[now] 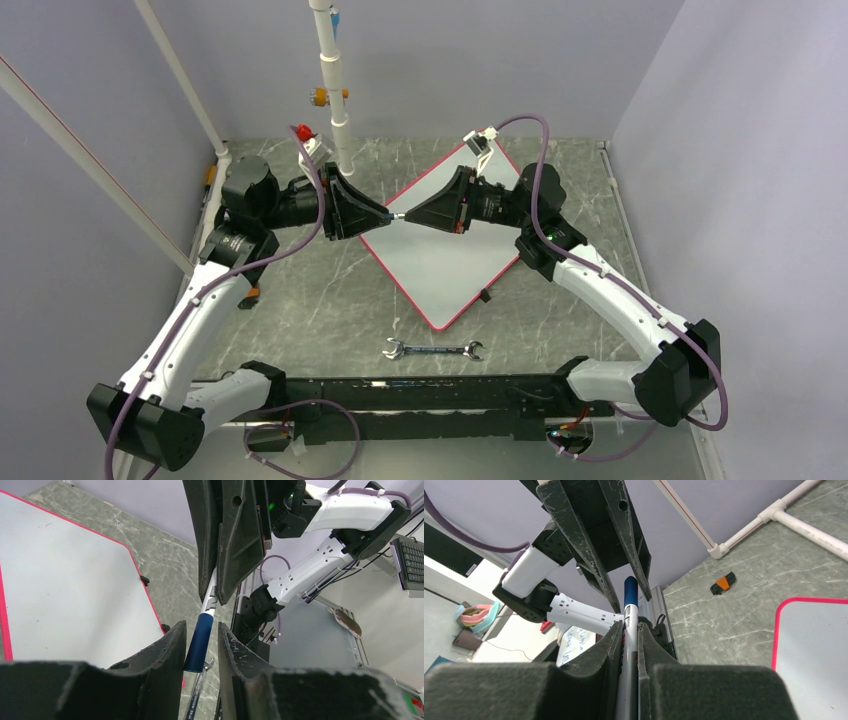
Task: Write a sentence on the whiteboard
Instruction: Open the whiteboard marker at the center of the board.
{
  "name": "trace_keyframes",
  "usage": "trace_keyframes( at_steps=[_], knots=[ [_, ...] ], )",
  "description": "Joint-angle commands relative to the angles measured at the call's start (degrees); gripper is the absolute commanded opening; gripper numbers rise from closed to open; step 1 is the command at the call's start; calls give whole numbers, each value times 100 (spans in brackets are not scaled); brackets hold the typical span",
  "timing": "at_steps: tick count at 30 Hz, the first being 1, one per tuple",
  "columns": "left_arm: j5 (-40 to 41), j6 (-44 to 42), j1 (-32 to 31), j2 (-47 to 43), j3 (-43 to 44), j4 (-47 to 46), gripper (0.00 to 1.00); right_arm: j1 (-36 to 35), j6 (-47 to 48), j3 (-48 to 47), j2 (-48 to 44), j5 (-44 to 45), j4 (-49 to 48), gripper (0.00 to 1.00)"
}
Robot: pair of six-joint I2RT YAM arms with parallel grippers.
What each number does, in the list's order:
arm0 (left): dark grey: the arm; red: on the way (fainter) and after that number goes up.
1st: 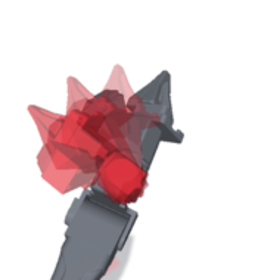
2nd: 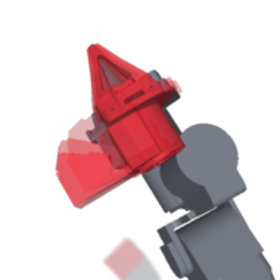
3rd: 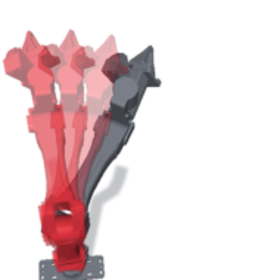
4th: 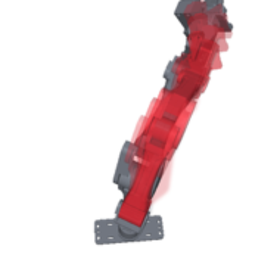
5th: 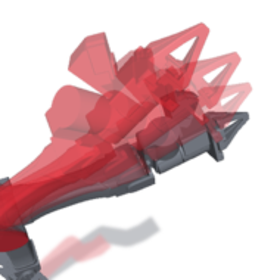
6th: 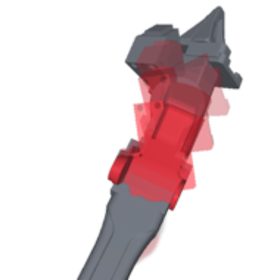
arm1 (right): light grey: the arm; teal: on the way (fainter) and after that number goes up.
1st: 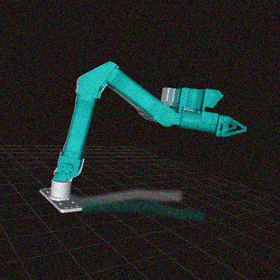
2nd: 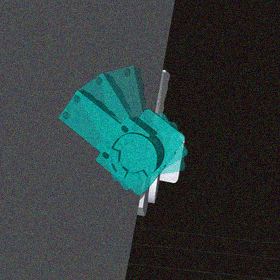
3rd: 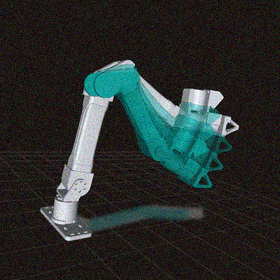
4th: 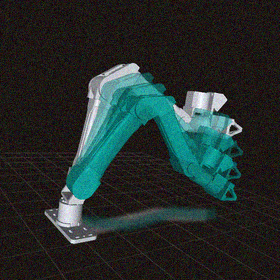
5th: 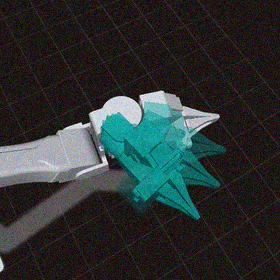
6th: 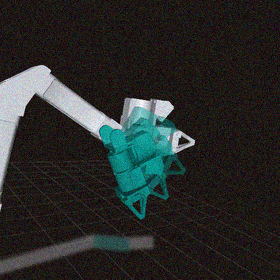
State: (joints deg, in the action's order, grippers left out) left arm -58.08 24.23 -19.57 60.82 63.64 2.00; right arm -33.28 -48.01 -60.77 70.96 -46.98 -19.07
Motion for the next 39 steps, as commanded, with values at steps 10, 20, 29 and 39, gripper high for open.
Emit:
trace_keyframes(
  at_steps=[10, 20, 29, 39],
  knots=[
    [-95, -87, -15, -58, 159, -29, 29, 144, -331, -47, -96, -117, -808, 0],
    [-117, -29, -5, -63, 108, -152, 30, 142, -407, 41, -33, -243, -886, 0],
    [-189, 50, 4, -129, 38, -382, 35, 142, -432, 65, 86, -335, -928, 0],
    [-253, 178, 24, -160, -31, -577, 9, 144, -471, 83, 197, -373, -1007, 0]
  ],
)
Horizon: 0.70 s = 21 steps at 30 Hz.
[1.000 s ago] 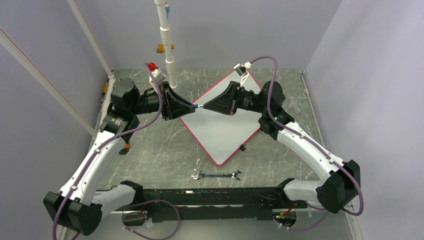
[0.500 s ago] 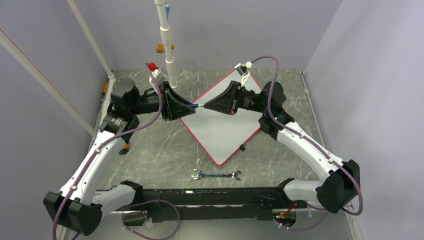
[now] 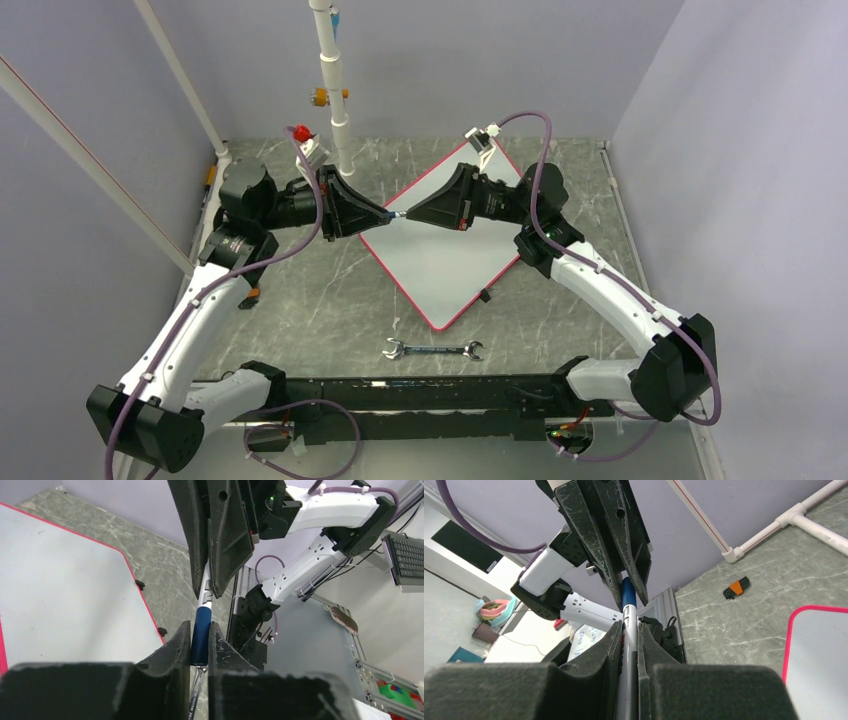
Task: Write a sentence on the whiteboard
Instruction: Open the whiteboard marker at the center of the board.
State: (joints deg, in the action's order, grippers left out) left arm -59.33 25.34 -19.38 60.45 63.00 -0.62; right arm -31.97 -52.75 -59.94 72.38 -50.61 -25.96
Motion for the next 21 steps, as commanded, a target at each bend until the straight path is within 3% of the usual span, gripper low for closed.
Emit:
trace_keyframes(
  at_steps=[1, 2, 10, 21],
  knots=[
    [-124, 55, 11, -113, 39, -291, 3, 15, -1, 1, 57, -6, -336, 0],
    [-123, 36, 5, -112, 47, -255, 0, 15, -1, 0, 64, -2, -340, 0],
    [-103, -54, 66, -107, 42, -173, 0, 123, 62, 88, -126, -136, -245, 0],
    [-141, 269, 496, 32, -132, -561, 0, 877, 131, 609, -926, -345, 231, 0]
  ],
)
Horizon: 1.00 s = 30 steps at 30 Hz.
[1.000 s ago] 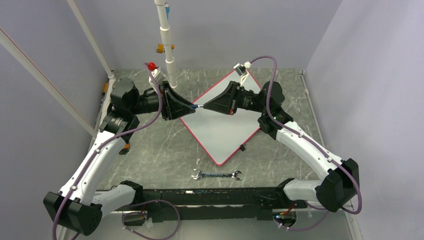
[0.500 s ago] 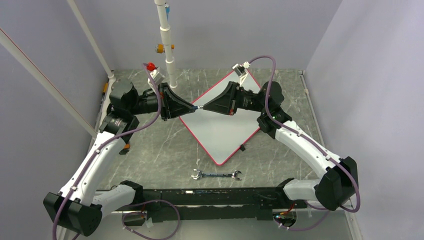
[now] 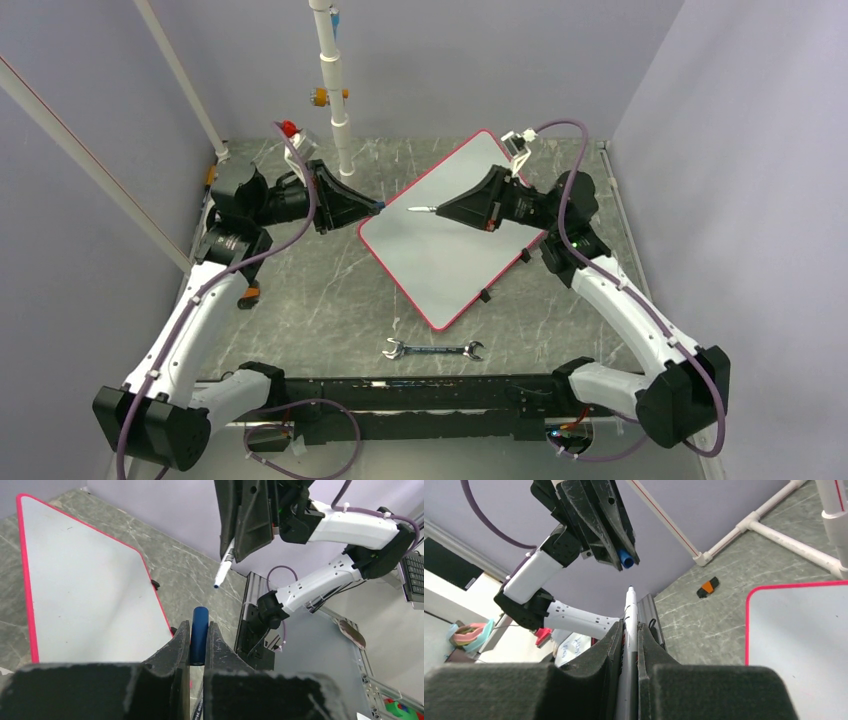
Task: Write a sentence on the whiteboard
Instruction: Open the whiteboard marker at the center of the board, then place the pen cap at the center of the board.
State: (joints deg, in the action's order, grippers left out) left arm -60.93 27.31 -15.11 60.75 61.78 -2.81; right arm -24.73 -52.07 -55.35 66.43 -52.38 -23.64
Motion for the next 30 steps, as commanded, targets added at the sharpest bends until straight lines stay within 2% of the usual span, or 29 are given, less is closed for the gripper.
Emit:
trace_keyframes(
  at_steps=[1, 5, 8, 10, 13, 17, 20, 25, 30],
  knots=[
    [50, 73, 75, 13, -32, -339, 0, 207, 62, 203, -380, -182, 18, 0],
    [574, -161, 71, 63, -21, 203, 0, 390, 268, 298, -654, -109, 366, 0],
    [1622, -264, 23, -82, -265, 1036, 0, 406, 1221, 27, -906, 596, 1784, 0],
    [2423, -342, -157, -405, -879, 1336, 0, 408, 1685, -13, -1053, 1052, 2400, 0],
    [3779, -367, -580, -855, -1697, 1546, 0, 420, 1817, 154, -1206, 1277, 2459, 0],
    [4923, -284, -855, -1052, -2380, 1724, 0, 424, 1775, 169, -1075, 1151, 2458, 0],
    [5568, -163, -1015, -1172, -2818, 1559, 0, 434, 1815, 239, -1150, 1307, 2533, 0],
    [6072, -163, -1147, -1021, -3411, 981, 0, 425, 1850, 339, -1286, 1663, 2642, 0],
    [6966, -4, -1178, -884, -4006, 352, 0, 424, 2034, 256, -1359, 1830, 2961, 0]
  ],
)
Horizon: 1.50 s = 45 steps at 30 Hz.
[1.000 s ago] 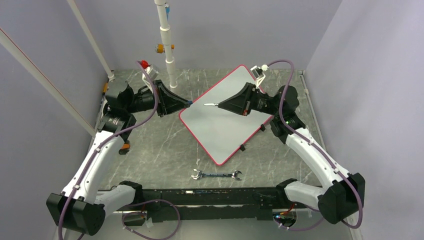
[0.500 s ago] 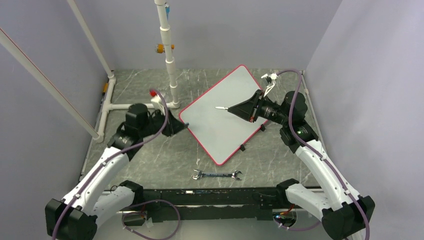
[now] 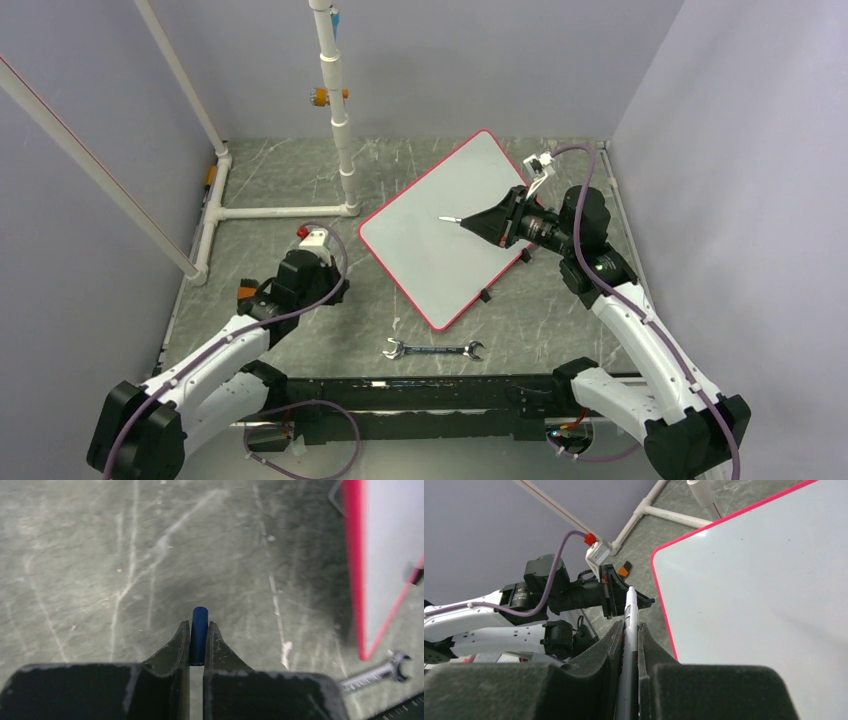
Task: Write a sentence on the whiteboard
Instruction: Place the pen cap at the center of the board.
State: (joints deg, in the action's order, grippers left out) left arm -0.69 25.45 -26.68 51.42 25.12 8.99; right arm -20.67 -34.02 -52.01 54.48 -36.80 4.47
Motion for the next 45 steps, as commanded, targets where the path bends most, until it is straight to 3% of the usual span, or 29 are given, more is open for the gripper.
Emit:
trace_keyframes(
  at_steps=[1, 10, 16, 24, 34, 40, 45],
  knots=[
    [1056, 231, -27, 60, -450, -1072, 0, 19, 249, -81, -187, 311, 181, 0],
    [1529, 418, -31, 272, -1170, -2358, 0, 19, 247, -5, -228, 357, 239, 0],
    [1783, 781, -37, 684, -1022, -2225, 3, 20, 243, -2, -218, 366, 235, 0],
    [1836, 1020, -37, 884, -996, -2111, 16, 17, 348, -55, -227, 426, 389, 0],
    [1996, 1285, -39, 392, -893, -1526, 49, 19, 396, -94, -270, 471, 510, 0],
    [1849, 1246, -37, -65, -644, -993, 53, 19, 418, -124, -324, 472, 583, 0],
    [1503, 787, -37, -531, 105, -184, 59, 19, 498, -190, -374, 504, 713, 0]
  ],
)
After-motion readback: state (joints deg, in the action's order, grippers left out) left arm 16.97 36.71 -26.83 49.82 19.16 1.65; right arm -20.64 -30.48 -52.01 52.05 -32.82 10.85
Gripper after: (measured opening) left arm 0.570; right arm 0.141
